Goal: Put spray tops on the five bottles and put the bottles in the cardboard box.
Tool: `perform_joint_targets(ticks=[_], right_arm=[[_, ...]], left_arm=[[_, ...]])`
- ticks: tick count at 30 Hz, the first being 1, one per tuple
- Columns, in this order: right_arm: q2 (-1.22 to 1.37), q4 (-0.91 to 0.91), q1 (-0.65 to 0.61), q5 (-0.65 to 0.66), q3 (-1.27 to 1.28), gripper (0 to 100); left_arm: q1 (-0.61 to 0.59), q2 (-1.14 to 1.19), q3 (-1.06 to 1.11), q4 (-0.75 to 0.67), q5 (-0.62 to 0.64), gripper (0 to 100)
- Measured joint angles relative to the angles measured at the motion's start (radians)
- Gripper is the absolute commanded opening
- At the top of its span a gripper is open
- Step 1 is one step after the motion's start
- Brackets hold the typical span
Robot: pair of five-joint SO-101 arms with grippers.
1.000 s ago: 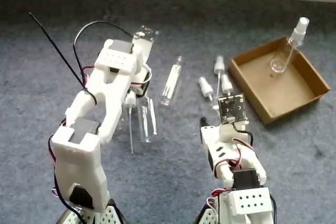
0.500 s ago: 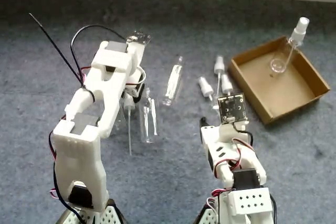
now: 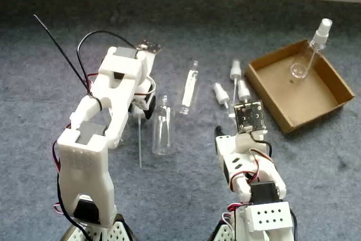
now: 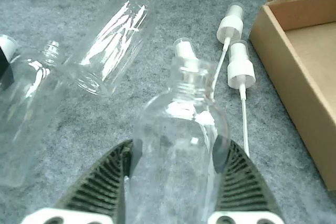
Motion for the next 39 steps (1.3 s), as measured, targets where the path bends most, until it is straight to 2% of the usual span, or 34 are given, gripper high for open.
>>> perform_joint_targets(ticks=[4, 9, 15, 25, 28, 34, 39], right_arm=[[0.000, 0.000, 0.000, 0.000, 0.000, 8.4], [0.000, 0.000, 0.000, 0.000, 0.000, 8.4], [0.000, 0.000, 0.000, 0.000, 0.000, 8.4], [0.000, 0.000, 0.000, 0.000, 0.000, 8.4], [0.000, 0.000, 0.000, 0.000, 0.000, 8.4], [0.000, 0.000, 0.000, 0.000, 0.000, 8.4], [0.000, 0.000, 0.000, 0.000, 0.000, 8.4]], left_arm=[[0.000, 0.000, 0.000, 0.000, 0.000, 16], [0.000, 0.000, 0.000, 0.000, 0.107, 16], [0.005, 0.000, 0.002, 0.000, 0.130, 0], [0.094, 0.000, 0.002, 0.002, 0.132, 3], [0.137, 0.000, -0.003, 0.066, 0.129, 3], [0.181, -0.031, -0.149, 0.259, 0.129, 3], [0.173, -0.107, -0.232, 0.292, 0.129, 3]])
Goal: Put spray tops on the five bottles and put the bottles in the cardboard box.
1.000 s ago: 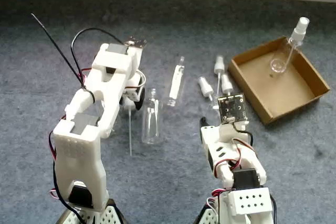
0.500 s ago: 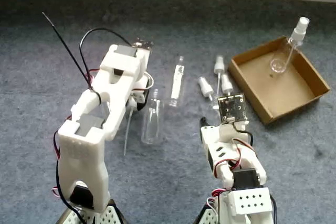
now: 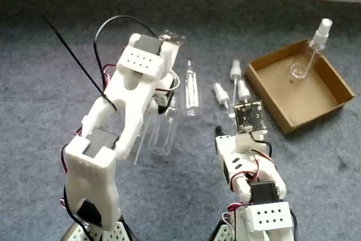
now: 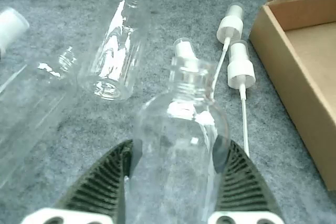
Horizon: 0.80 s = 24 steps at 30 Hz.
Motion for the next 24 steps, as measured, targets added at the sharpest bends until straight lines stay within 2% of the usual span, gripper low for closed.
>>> perform_joint_targets(ticks=[6, 18, 24], right_arm=[[0.000, 0.000, -0.002, 0.000, 0.000, 8.4], [0.000, -0.003, -0.232, 0.000, 0.000, 8.4], [0.000, -0.147, -0.272, 0.000, 0.002, 8.4]], left_arm=[[0.009, -0.170, -0.017, 0.005, 0.000, 3], [0.008, -0.589, -0.017, 0.014, 0.000, 3], [0.008, -0.749, -0.017, -0.011, 0.000, 3]])
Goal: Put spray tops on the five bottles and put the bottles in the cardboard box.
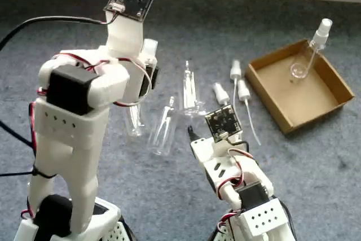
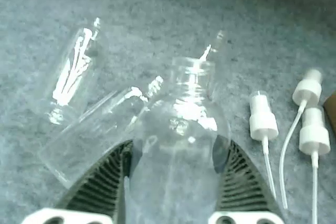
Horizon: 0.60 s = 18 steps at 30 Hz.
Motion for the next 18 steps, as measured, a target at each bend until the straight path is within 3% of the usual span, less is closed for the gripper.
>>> perform_joint_targets(ticks=[7, 12, 18], right_arm=[[0.000, -0.164, -0.005, 0.000, -0.003, 8.4], [0.000, -0.178, -0.005, 0.000, -0.100, 8.4], [0.000, -0.189, -0.005, 0.000, -0.184, 8.4]], left_arm=[[0.000, -0.135, 0.000, -0.120, 0.003, 3], [0.000, -0.203, 0.000, -0.232, 0.006, 3], [0.138, -0.258, 0.000, -0.276, 0.006, 3]])
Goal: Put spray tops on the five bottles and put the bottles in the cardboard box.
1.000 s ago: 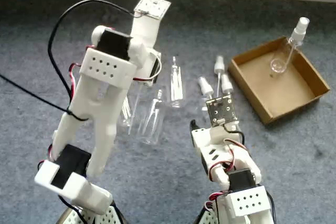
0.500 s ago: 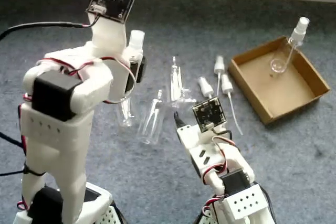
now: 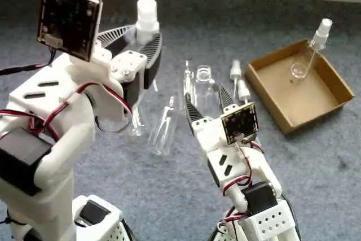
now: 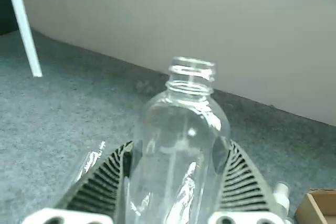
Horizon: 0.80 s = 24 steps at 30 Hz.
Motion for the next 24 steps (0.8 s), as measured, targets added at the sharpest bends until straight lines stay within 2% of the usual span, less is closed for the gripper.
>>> perform_joint_targets(ticks=[4, 10, 17, 24], right_arm=[[0.000, -0.003, 0.000, 0.000, -0.003, 8.4], [0.000, -0.003, 0.000, 0.000, -0.020, 8.1], [-0.115, 0.123, 0.002, 0.000, -0.149, 8.1], [-0.299, 0.210, 0.002, 0.000, -0.157, 8.1]], left_arm=[[0.091, -0.041, 0.020, -0.008, 0.000, 3], [0.098, -0.130, 0.130, -0.015, 0.000, 3], [0.098, -0.296, 0.305, -0.181, 0.000, 3], [0.103, -0.396, 0.522, -0.371, 0.000, 3]])
